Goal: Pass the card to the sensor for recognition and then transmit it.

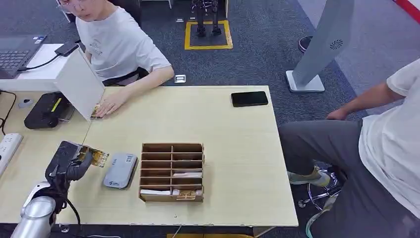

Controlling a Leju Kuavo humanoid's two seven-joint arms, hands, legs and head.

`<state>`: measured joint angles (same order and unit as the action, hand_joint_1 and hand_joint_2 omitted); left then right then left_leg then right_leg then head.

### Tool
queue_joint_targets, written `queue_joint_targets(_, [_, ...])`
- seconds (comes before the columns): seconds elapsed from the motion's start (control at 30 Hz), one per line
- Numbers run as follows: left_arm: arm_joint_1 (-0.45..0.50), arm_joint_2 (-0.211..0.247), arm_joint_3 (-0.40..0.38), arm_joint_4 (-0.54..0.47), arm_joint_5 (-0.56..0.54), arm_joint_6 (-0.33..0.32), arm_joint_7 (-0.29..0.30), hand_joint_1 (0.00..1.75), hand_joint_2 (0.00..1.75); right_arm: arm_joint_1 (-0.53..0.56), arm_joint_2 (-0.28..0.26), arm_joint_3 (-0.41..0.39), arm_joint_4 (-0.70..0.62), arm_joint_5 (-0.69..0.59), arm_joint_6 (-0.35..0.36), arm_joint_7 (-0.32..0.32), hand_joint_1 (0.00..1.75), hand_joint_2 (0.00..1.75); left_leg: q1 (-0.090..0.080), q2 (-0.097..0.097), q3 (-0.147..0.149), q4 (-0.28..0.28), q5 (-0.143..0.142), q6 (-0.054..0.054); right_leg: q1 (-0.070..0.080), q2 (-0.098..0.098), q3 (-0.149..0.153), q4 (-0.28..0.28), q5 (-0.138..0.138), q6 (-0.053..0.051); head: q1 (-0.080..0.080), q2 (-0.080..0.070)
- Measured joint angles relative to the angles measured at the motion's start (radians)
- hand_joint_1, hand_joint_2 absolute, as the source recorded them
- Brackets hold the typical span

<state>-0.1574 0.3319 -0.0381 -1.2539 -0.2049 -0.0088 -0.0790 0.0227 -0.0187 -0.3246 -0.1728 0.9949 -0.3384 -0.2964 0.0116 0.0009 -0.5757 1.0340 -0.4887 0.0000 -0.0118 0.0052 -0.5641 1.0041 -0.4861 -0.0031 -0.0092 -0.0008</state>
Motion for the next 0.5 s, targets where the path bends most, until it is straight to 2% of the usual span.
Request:
queue_joint_targets(0.23, [0.013,-0.006,0.014,0.035,0.001,-0.004,-0.007,1.75,1.75,0.0,0.002,-0.001,0.0,0.005,0.0,0.0,0.0,1.75,0.0,0.0,0.0,0.0,0.0,0.0,0.0,0.0,0.0,0.0,0.0,0.0,0.0,0.0])
queue_joint_targets(0.5, [0.084,-0.018,0.043,0.002,0.09,-0.109,-0.012,1.75,1.75,0.0,0.002,-0.005,0.0,0.005,-0.001,0.0,0.0,1.75,0.0,0.0,0.0,0.0,0.0,0.0,0.0,0.0,0.0,0.0,0.0,0.0,0.0,0.0])
